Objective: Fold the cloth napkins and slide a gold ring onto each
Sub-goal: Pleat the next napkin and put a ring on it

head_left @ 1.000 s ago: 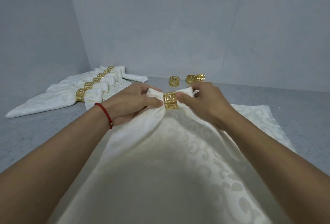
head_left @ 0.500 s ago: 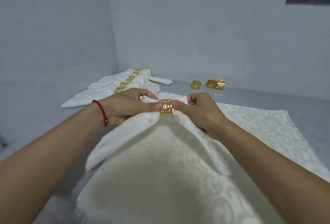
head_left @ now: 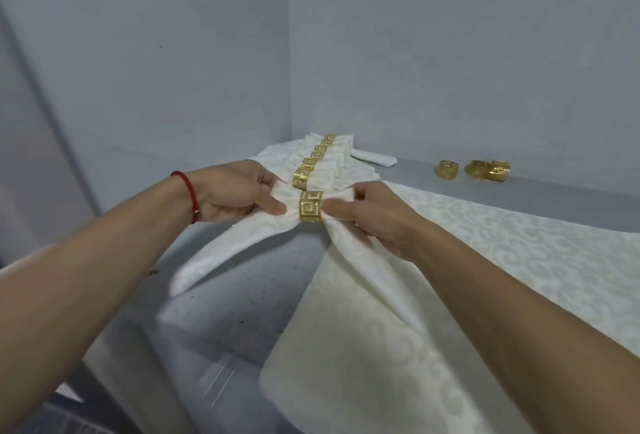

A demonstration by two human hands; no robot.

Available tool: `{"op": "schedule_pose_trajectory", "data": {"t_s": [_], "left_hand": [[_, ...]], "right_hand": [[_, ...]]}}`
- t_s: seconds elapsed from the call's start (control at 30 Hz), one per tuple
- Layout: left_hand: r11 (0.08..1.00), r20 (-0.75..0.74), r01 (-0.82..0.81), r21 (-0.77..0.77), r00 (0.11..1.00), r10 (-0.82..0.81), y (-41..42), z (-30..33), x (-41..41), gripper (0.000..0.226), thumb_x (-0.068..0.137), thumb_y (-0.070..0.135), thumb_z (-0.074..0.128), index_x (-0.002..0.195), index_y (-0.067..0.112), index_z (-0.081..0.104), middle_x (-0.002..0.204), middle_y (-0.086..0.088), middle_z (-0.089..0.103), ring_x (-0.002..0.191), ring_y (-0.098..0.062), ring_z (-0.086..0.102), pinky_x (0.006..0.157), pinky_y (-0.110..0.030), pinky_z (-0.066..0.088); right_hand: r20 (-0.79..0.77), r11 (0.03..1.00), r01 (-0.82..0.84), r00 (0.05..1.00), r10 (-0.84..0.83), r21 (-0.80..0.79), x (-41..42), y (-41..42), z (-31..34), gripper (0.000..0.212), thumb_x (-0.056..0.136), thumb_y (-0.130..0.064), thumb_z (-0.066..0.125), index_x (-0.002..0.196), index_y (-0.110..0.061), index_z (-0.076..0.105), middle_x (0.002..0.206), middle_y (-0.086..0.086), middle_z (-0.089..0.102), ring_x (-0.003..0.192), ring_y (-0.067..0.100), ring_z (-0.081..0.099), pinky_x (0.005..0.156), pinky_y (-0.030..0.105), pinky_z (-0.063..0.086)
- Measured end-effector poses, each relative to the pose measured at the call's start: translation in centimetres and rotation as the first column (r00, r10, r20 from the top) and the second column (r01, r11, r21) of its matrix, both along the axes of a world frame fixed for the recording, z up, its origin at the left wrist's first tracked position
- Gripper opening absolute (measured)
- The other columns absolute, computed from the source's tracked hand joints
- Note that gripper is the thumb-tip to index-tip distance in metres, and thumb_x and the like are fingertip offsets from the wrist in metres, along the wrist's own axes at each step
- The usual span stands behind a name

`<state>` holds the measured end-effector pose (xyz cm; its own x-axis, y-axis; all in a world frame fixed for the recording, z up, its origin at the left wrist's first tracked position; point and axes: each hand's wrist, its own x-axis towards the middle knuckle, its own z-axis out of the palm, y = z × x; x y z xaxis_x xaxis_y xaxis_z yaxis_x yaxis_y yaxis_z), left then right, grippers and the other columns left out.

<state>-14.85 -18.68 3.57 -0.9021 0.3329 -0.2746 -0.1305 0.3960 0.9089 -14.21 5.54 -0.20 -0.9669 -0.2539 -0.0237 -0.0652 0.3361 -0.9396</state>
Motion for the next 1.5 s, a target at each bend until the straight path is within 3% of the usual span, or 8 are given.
{"op": "schedule_pose_trajectory", "data": {"t_s": [0.1,0.37,0.6,0.7,0.9,1.03,1.33,1.5], "left_hand": [[0.994,0.015,-0.002,0.108,1.000,0.000,-0.7,-0.8,-0.1,0.032,0.084,-0.014,0.066,0.115,-0.006,0.068,0.112,-0.018,0.073,0.102,-0.025,0.071,0.092,-0.033,0.057],[0.995,-0.016,0.003,0.103,1.000,-0.002,-2.1,-1.3,-0.1,0.036,0.084,-0.013,0.067,0.120,-0.005,0.067,0.120,-0.019,0.070,0.114,-0.031,0.066,0.102,-0.041,0.051],[0.998,-0.031,0.039,-0.039,0.999,-0.040,-3.8,-1.1,-1.5,0.045,0.077,-0.005,0.080,0.119,-0.004,0.065,0.122,-0.029,0.065,0.116,-0.038,0.064,0.101,-0.044,0.052],[0.989,-0.065,-0.002,-0.146,0.998,-0.007,-3.5,-0.3,-2.8,0.034,0.081,-0.010,0.073,0.114,-0.001,0.066,0.092,-0.008,0.075,0.085,-0.019,0.072,0.073,-0.026,0.056],[0.953,-0.085,-0.083,-0.292,0.995,0.061,-3.0,-1.0,-6.2,0.035,0.071,0.004,0.077,0.104,-0.005,0.069,0.105,-0.017,0.073,0.101,-0.032,0.068,0.098,-0.046,0.052],[0.977,-0.101,-0.140,-0.160,0.987,0.125,-2.9,-2.1,-8.6,0.013,0.080,0.014,0.074,0.086,0.007,0.065,0.088,-0.008,0.066,0.083,-0.023,0.063,0.078,-0.032,0.052],[0.846,-0.489,-0.424,-0.324,0.840,0.234,-2.1,-5.2,-11.7,0.021,0.091,0.036,0.069,0.105,0.022,0.076,0.111,0.004,0.070,0.107,-0.017,0.062,0.095,-0.029,0.047],[0.783,-0.578,-0.549,-0.292,0.754,0.312,-1.8,-6.5,-11.5,0.017,0.089,0.046,0.061,0.091,0.034,0.072,0.102,0.005,0.069,0.106,-0.023,0.060,0.096,-0.040,0.051]], "right_hand": [[-0.082,0.998,-0.054,0.995,0.057,0.044,-0.1,-1.2,0.9,0.037,0.076,-0.030,0.087,0.110,-0.025,0.074,0.109,-0.003,0.076,0.102,0.016,0.072,0.090,0.034,0.058],[-0.248,0.988,-0.076,0.963,0.109,0.136,-0.1,-2.6,0.2,0.042,0.067,-0.045,0.093,0.104,-0.032,0.078,0.109,-0.018,0.075,0.109,0.002,0.066,0.105,0.036,0.050],[-0.095,0.990,-0.072,0.994,0.061,-0.121,0.5,-4.4,-1.1,0.022,0.081,-0.032,0.087,0.096,-0.017,0.082,0.097,0.000,0.080,0.099,0.021,0.075,0.096,0.040,0.056],[-0.132,1.000,0.016,0.991,-0.020,-0.025,-0.7,-5.6,-1.6,0.033,0.077,-0.049,0.085,0.094,-0.021,0.081,0.094,-0.004,0.080,0.096,0.019,0.075,0.097,0.047,0.058],[-0.111,0.960,0.207,0.976,-0.188,0.191,-4.4,-5.5,-2.5,0.033,0.085,-0.035,0.075,0.083,-0.003,0.065,0.081,0.015,0.068,0.071,0.020,0.056,0.063,0.033,0.040],[-0.274,0.857,0.377,0.917,-0.291,0.352,-6.0,-6.2,-3.7,0.030,0.087,-0.034,0.069,0.078,-0.012,0.050,0.071,0.003,0.049,0.071,0.023,0.052,0.051,0.029,0.027],[-0.446,0.572,0.508,0.857,-0.259,0.644,-8.2,-7.8,-2.4,0.028,0.099,-0.045,0.057,0.097,-0.018,0.052,0.107,0.005,0.064,0.102,0.028,0.062,0.075,0.034,0.041],[-0.468,0.573,0.503,0.855,-0.223,0.647,-7.3,-6.1,-2.5,0.035,0.102,-0.046,0.047,0.104,-0.014,0.059,0.110,0.008,0.066,0.101,0.031,0.062,0.074,0.035,0.039]]}}
